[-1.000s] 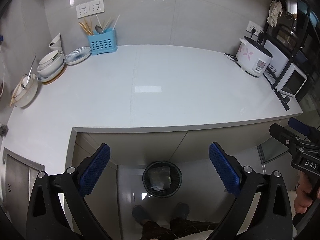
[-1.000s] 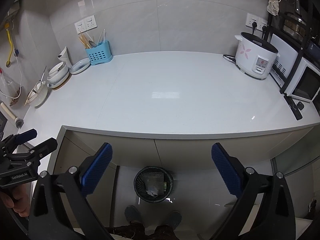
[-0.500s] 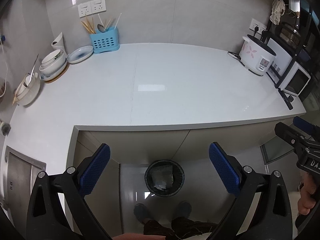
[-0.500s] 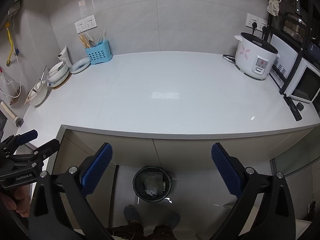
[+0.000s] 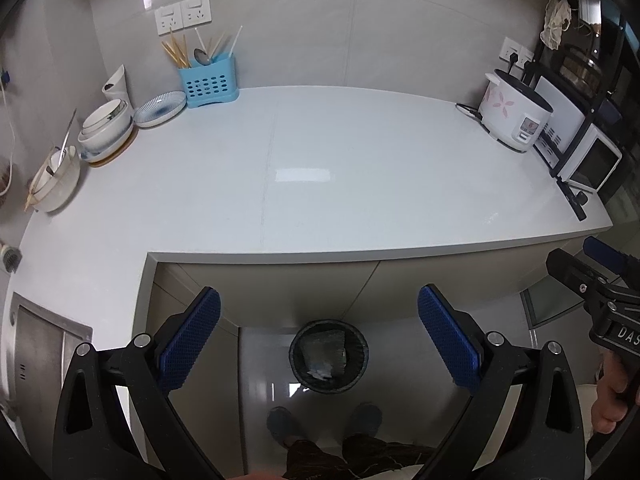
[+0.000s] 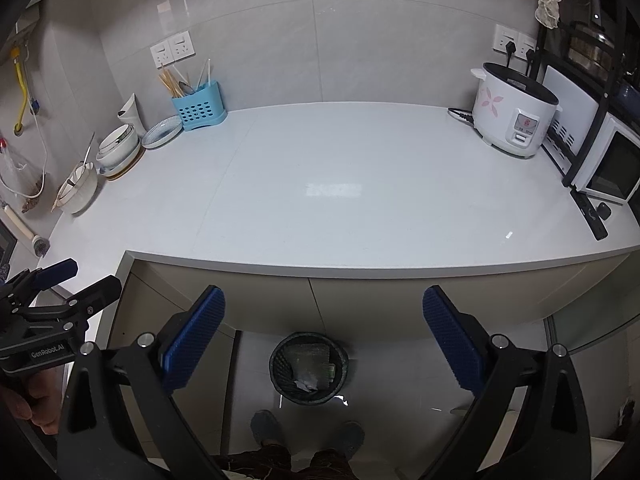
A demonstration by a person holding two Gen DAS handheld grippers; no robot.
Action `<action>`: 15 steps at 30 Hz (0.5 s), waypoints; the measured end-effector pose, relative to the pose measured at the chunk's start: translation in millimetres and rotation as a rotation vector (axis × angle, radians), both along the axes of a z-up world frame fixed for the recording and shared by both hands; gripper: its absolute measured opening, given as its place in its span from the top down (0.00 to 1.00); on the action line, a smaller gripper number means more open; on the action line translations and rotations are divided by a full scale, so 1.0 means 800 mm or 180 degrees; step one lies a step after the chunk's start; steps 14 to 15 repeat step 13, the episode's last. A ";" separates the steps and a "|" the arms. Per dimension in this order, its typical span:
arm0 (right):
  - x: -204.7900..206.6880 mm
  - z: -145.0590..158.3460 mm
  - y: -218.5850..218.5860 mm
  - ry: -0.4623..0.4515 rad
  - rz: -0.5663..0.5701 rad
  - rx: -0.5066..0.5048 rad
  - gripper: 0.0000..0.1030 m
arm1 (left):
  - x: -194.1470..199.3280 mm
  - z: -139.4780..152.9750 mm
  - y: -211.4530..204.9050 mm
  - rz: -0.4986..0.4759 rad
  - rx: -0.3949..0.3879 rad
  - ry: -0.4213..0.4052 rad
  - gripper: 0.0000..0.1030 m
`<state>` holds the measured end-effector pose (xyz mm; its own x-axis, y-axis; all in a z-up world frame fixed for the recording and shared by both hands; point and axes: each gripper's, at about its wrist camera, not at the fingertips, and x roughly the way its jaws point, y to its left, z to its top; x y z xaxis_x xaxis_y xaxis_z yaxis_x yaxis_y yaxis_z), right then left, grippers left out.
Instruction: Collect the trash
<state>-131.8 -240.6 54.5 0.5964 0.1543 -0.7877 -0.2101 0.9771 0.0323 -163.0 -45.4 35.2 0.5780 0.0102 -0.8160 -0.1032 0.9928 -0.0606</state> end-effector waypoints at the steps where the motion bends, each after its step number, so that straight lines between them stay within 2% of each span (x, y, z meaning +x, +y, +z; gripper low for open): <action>1: 0.000 0.000 0.000 0.0001 0.0001 -0.0004 0.08 | 0.000 0.000 0.000 0.0000 -0.0008 0.0000 0.06; 15: 0.001 -0.002 0.001 0.0011 0.0003 0.0009 0.08 | 0.002 -0.002 -0.002 -0.0062 -0.0064 -0.0003 0.06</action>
